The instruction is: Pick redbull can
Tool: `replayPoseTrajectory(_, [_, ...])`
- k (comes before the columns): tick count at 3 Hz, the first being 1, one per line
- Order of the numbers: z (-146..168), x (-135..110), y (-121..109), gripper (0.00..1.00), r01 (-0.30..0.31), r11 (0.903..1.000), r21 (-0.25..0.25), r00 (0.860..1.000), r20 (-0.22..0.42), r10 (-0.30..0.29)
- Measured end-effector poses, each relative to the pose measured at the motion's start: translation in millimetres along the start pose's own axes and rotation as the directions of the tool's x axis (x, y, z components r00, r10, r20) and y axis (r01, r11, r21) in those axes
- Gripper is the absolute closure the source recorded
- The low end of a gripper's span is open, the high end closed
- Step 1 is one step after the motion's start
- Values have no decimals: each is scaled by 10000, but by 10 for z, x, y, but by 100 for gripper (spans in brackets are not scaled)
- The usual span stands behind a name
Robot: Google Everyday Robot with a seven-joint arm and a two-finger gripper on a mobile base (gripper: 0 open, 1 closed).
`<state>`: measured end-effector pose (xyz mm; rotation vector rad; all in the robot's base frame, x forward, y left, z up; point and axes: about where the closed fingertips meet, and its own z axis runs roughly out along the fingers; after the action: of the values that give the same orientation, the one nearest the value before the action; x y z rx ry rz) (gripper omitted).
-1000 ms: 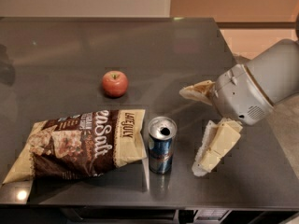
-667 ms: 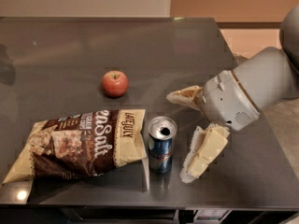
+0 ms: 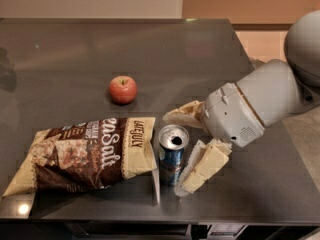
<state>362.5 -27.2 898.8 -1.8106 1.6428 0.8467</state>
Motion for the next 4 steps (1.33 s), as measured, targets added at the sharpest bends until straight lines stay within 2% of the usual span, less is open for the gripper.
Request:
replayPoseTrajectory(2, [-40,-92,42,63,16,9999,-101,9995,315,-13])
replayPoseTrajectory(3, [-201,-221,5,87,59,10000,8,9997,223,-59])
replayPoseTrajectory(4, [-436,-372,-148,100,96,9999,121,9999,74,-97])
